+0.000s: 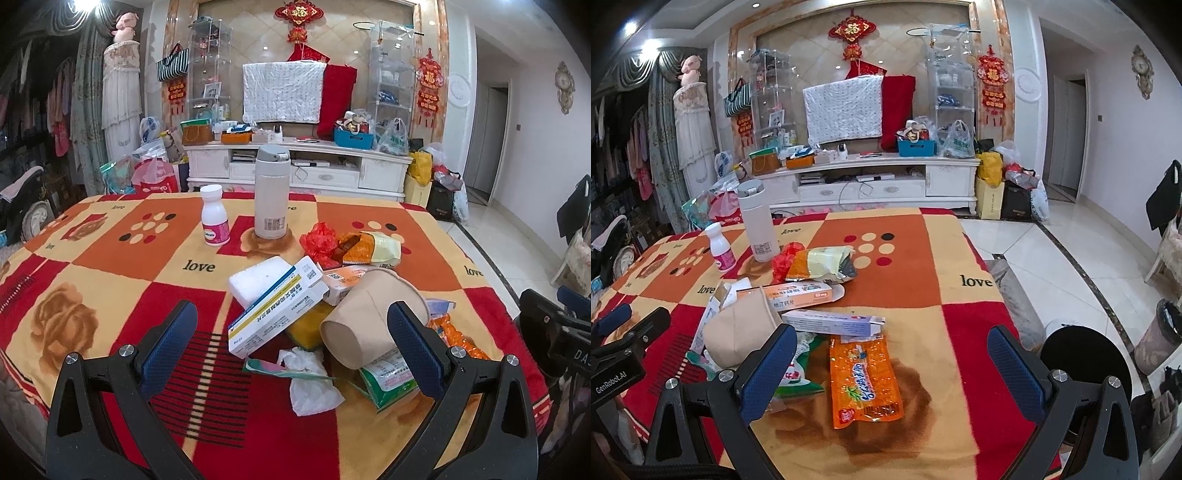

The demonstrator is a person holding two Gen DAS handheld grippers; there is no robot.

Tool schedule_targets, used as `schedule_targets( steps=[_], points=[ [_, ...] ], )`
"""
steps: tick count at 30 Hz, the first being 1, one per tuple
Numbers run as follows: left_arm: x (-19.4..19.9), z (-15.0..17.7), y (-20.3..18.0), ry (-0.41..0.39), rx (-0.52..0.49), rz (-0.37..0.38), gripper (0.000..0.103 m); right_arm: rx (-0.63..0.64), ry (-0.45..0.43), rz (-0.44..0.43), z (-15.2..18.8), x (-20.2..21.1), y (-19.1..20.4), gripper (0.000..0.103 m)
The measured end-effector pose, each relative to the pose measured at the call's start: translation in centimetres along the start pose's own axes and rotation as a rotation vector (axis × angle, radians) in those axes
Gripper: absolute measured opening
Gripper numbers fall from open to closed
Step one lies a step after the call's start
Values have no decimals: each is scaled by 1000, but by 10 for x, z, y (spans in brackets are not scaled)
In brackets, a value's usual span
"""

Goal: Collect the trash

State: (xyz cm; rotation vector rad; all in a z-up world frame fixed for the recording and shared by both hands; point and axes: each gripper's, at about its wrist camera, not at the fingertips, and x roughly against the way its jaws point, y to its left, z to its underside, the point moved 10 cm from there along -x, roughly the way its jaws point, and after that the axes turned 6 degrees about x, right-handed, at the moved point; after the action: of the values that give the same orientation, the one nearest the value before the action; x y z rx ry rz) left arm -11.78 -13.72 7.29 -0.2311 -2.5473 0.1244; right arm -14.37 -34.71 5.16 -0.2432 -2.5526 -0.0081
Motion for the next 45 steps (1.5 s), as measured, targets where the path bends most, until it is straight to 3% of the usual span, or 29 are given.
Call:
schedule_targets(
  steps=[18, 33, 40, 45],
  points=[
    [-16, 11, -7, 62, -29, 5, 102, -3, 47, -46, 12, -9, -1, 102],
    [-28, 18, 11, 97, -20, -3, 102, 17, 79, -72, 22, -21, 10, 102],
    [-34, 13, 37, 105, -81, -19, 102, 12, 84, -108, 23, -27, 11, 95],
    [-49, 8, 46, 127, -146, -8, 102, -24, 119, -179, 22, -43, 13, 89]
  ],
)
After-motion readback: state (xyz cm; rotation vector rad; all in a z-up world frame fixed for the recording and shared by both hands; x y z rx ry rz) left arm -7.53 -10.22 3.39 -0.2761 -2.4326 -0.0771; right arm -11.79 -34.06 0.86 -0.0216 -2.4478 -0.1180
